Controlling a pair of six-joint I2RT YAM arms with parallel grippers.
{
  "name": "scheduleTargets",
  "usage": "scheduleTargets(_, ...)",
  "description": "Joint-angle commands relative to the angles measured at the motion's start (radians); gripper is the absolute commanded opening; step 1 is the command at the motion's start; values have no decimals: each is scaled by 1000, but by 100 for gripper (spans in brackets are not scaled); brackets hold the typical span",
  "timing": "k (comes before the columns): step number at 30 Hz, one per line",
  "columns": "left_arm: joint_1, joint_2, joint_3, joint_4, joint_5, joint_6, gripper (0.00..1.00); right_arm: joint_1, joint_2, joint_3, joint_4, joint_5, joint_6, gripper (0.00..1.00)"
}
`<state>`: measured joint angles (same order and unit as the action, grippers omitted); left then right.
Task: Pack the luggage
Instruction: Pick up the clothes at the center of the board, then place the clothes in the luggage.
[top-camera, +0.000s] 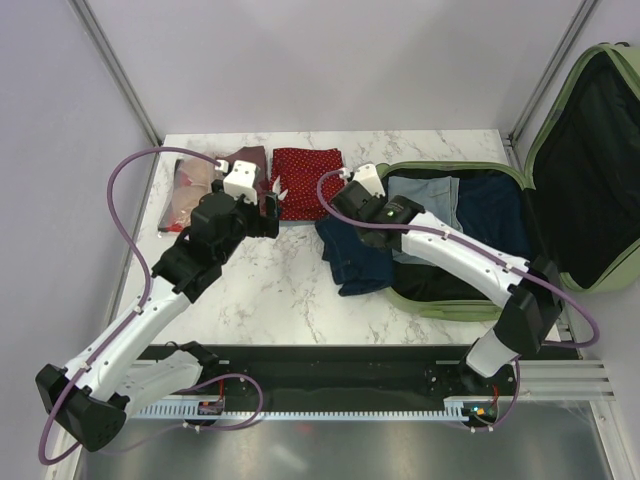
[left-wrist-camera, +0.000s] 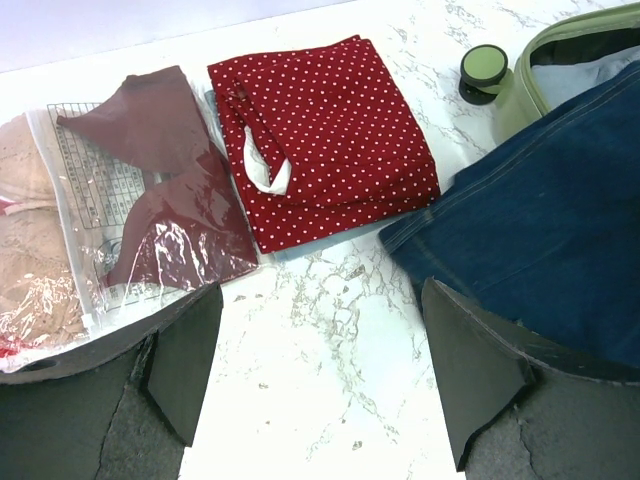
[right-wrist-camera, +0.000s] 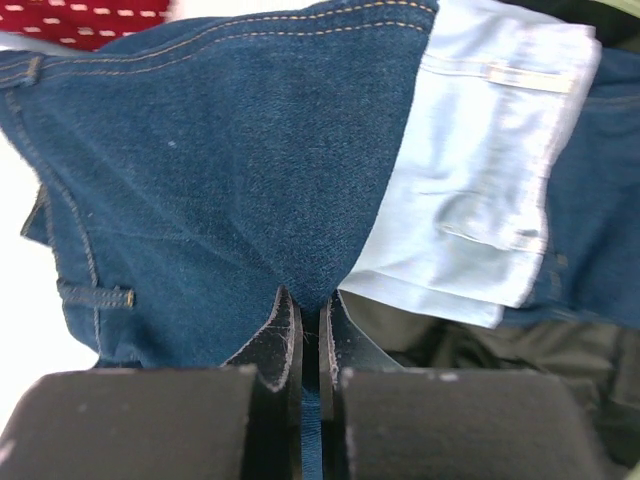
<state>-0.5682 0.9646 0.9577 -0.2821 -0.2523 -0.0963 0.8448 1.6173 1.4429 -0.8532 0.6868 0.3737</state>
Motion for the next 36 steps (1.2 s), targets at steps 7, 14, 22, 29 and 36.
scheduleTargets(7,-1,16,-11,24,8,-2,87,-79,-97,59,-76,152,-58,0)
scheduleTargets(14,-1,20,-13,26,8,-2,87,-164,-63,73,-50,201,-111,0)
scheduleTargets(22,-1,22,-14,26,10,0,87,-268,-16,77,45,217,-186,0)
scheduleTargets(29,-1,19,-14,26,10,0,87,-343,26,65,124,192,-213,0)
scheduleTargets(36,-1,19,-14,27,11,0,87,-415,64,13,198,192,-208,0)
